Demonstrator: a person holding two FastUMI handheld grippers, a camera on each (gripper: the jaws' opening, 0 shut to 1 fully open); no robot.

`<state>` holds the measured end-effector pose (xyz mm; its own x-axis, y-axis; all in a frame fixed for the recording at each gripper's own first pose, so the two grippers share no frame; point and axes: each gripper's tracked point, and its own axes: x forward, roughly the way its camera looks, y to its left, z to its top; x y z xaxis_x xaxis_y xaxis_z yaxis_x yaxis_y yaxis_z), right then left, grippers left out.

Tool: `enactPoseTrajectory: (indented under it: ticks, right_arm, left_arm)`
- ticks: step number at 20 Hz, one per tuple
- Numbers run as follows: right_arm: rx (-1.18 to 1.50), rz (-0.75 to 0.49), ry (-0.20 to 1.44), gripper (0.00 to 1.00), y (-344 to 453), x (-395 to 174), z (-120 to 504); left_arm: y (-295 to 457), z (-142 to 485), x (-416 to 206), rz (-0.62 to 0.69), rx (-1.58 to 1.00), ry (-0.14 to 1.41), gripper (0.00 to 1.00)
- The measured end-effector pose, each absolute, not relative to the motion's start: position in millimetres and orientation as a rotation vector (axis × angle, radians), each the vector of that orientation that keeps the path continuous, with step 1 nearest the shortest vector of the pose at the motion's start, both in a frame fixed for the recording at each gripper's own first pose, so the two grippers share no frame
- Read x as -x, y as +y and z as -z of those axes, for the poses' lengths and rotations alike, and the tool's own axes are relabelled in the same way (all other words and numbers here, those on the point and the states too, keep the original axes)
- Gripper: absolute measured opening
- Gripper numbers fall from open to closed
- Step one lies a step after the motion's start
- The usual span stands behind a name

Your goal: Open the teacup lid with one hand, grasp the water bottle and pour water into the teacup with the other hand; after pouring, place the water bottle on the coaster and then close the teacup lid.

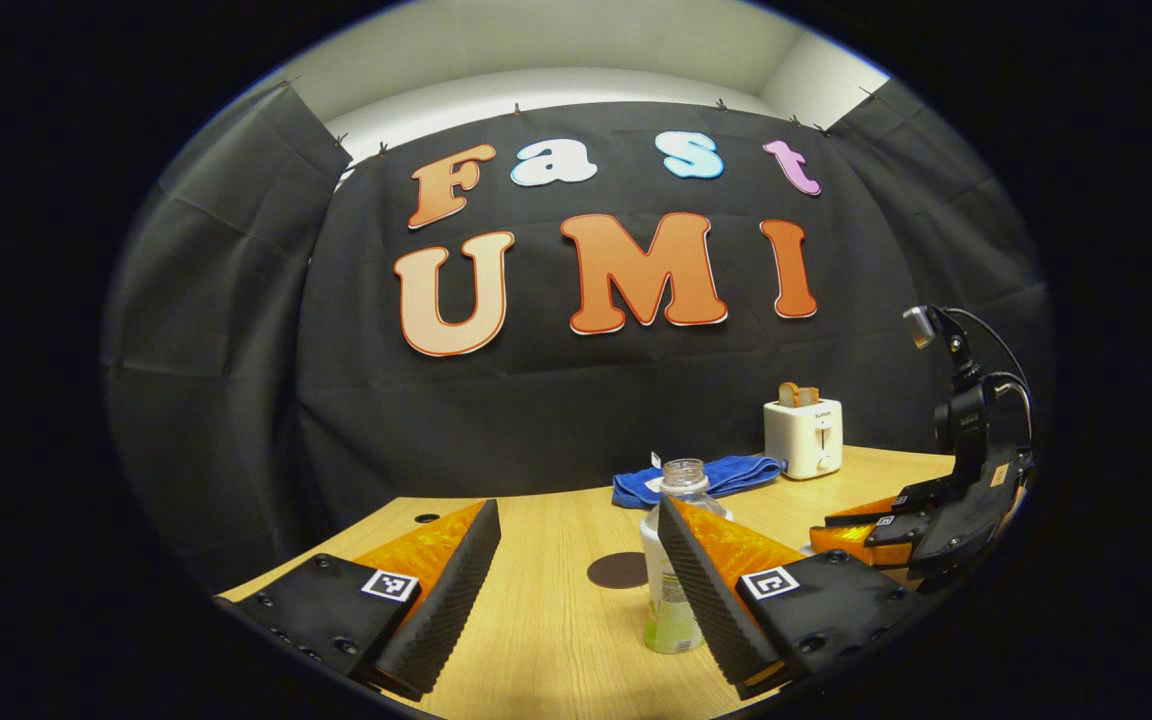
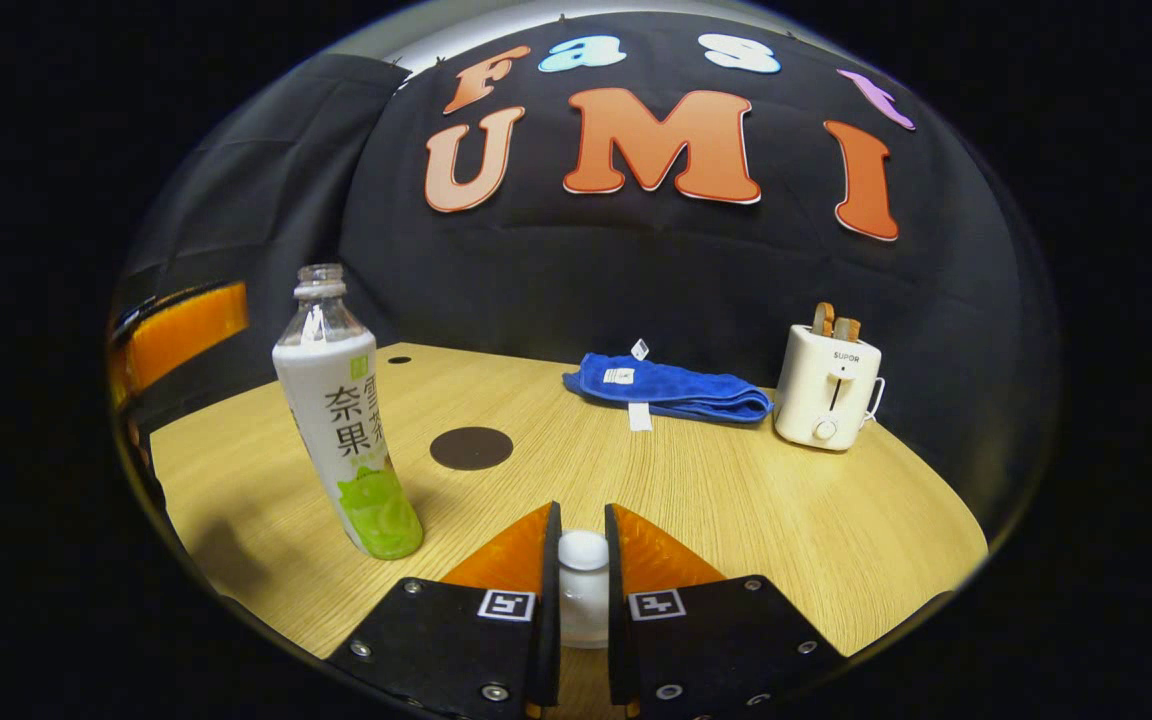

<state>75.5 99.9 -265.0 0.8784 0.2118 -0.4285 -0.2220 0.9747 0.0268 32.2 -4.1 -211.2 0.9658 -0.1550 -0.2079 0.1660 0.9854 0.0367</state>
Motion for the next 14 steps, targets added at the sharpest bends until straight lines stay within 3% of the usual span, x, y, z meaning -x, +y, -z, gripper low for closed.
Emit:
enactPoseTrajectory:
  ticks: [14]
  right_arm:
    - [-0.030,-0.166,0.334,0.19,66,-74,209]
  left_arm:
    - [-61,294,-26,0.271,0.003,0.387,1.00]
